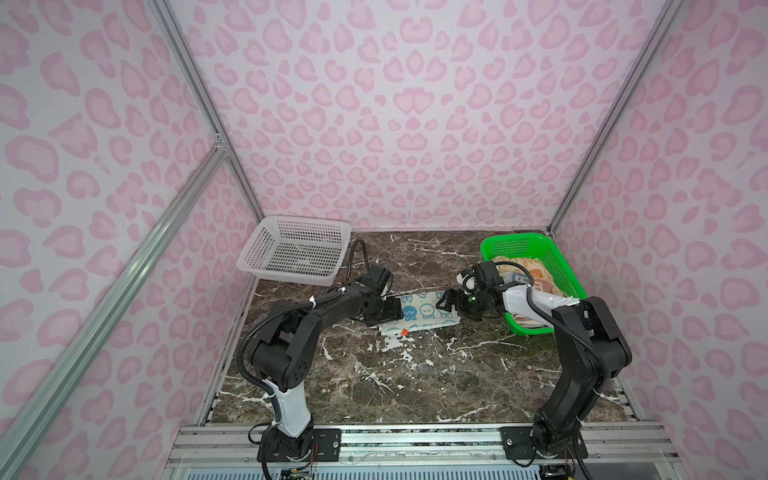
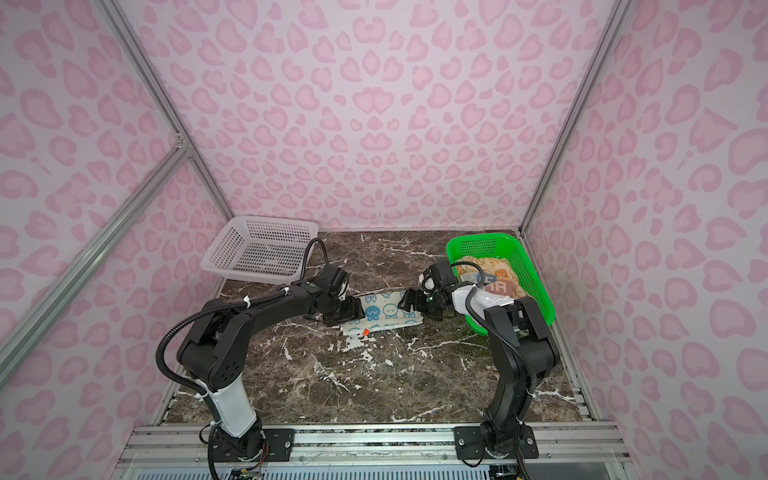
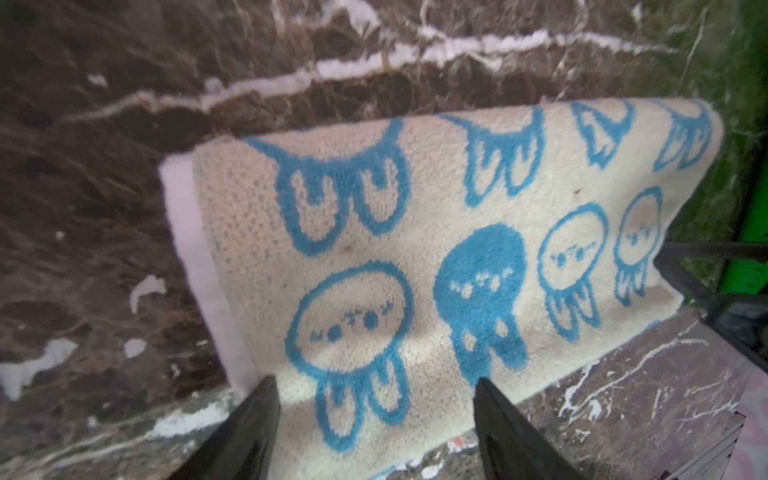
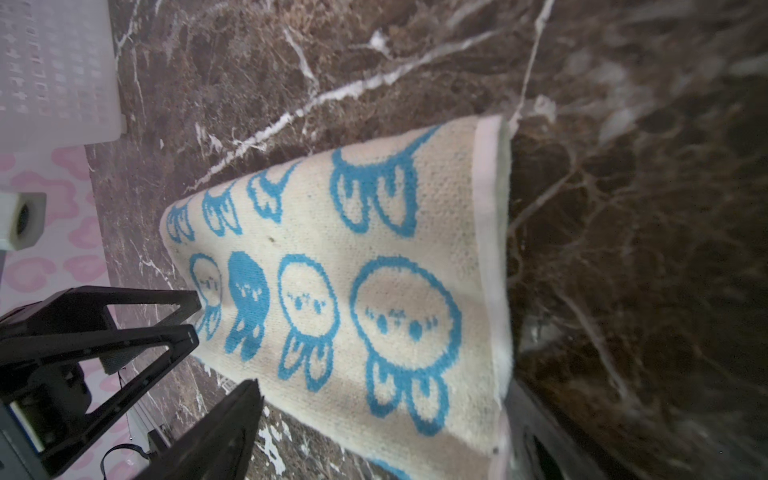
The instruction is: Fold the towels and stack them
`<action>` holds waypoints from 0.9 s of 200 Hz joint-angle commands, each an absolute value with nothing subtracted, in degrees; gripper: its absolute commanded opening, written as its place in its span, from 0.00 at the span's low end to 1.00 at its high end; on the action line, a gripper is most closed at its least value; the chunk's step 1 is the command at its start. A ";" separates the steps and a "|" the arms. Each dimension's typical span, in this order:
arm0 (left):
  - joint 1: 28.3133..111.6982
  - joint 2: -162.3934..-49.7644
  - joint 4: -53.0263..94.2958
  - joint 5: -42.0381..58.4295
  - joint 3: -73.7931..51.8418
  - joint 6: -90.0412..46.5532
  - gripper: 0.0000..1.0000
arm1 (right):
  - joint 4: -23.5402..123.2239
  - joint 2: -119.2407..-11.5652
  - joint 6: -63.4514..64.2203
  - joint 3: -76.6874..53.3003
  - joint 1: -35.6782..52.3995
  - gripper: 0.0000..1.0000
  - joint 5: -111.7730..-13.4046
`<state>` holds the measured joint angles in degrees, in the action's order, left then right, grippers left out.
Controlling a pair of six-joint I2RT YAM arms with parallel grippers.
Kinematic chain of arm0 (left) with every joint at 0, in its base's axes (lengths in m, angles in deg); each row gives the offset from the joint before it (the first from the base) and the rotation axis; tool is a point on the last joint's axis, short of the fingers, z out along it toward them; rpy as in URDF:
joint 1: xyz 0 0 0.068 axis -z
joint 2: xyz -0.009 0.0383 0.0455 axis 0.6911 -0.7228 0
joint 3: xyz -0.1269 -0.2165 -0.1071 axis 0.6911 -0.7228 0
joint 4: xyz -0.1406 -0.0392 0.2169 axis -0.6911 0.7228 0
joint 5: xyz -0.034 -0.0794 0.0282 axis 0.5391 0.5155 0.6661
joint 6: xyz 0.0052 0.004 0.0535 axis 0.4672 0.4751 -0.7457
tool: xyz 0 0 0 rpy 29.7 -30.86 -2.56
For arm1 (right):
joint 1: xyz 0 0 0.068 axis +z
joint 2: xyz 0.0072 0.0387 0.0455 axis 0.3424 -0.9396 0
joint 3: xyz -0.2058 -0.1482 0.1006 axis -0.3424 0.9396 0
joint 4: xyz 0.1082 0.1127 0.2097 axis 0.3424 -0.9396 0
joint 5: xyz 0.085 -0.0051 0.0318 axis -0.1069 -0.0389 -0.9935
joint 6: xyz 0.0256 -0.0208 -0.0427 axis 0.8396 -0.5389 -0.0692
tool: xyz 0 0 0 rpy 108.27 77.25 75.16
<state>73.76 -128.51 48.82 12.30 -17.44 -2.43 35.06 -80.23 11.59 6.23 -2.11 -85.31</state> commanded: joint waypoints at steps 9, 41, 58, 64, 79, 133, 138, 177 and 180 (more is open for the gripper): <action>73.69 -128.40 48.70 10.48 -19.70 -3.77 0.75 | 35.63 -81.30 10.73 7.89 -2.47 0.94 -84.63; 73.60 -127.25 50.23 8.55 -20.47 -5.67 0.75 | 36.16 -81.22 10.60 8.55 -2.88 0.94 -84.68; 73.60 -126.00 50.88 7.89 -19.71 -6.54 0.75 | 35.52 -80.52 10.13 7.87 -2.68 0.95 -85.17; 73.60 -125.77 51.42 7.81 -18.94 -6.95 0.76 | 35.14 -79.86 9.84 7.67 -2.61 0.95 -84.94; 73.60 -125.37 53.29 7.39 -16.76 -7.96 0.76 | 34.20 -77.79 9.12 7.39 -2.44 0.96 -84.12; 73.34 -129.09 62.39 1.31 -11.43 -10.22 0.76 | 29.73 -76.36 6.68 5.67 -2.44 0.98 -80.08; 73.34 -129.65 62.69 1.21 -11.43 -10.15 0.76 | 29.58 -76.63 6.69 5.63 -2.39 0.98 -79.87; 73.42 -132.17 61.97 1.36 -12.38 -8.92 0.76 | 29.53 -78.35 6.51 5.80 -2.19 0.98 -79.21; 73.42 -132.27 61.93 1.58 -12.35 -8.90 0.76 | 29.50 -78.53 6.59 5.84 -2.14 0.98 -79.25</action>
